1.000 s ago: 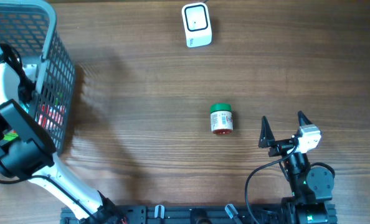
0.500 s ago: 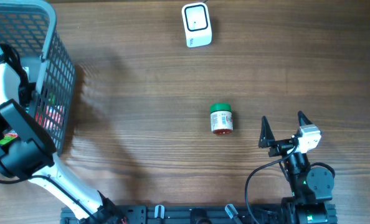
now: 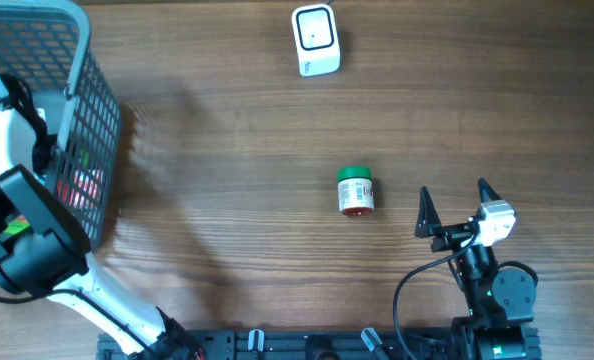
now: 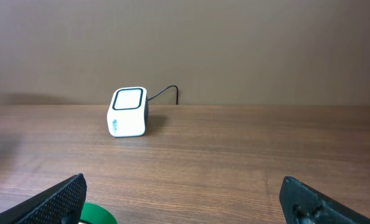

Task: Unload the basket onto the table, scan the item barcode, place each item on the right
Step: 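Reach left gripper into basket and grasp green snack bag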

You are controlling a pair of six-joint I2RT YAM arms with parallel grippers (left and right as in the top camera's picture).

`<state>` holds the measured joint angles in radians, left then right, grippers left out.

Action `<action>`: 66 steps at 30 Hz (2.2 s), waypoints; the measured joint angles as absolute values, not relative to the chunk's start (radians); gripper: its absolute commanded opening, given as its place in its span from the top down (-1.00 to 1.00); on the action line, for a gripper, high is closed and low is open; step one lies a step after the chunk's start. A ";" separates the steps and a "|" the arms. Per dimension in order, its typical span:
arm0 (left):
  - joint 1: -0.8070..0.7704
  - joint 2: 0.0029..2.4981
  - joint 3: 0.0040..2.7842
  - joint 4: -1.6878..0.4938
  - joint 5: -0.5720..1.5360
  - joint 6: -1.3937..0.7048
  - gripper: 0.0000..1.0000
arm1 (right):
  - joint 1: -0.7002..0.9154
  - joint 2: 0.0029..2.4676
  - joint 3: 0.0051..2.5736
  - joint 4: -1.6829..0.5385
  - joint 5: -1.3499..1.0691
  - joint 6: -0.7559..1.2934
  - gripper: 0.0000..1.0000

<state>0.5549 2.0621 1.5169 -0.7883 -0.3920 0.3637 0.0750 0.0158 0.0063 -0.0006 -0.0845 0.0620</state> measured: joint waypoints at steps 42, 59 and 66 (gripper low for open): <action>0.669 2.039 1.481 -0.810 -0.085 0.451 -1.00 | 0.075 0.016 0.006 -0.001 -0.084 0.062 -1.00; 0.671 1.997 1.362 -0.638 -0.060 0.496 0.76 | 0.075 0.016 0.006 -0.001 -0.084 0.062 -0.99; 0.667 2.006 1.402 -0.661 -0.091 0.440 0.92 | 0.075 0.016 0.006 -0.001 -0.084 0.062 -1.00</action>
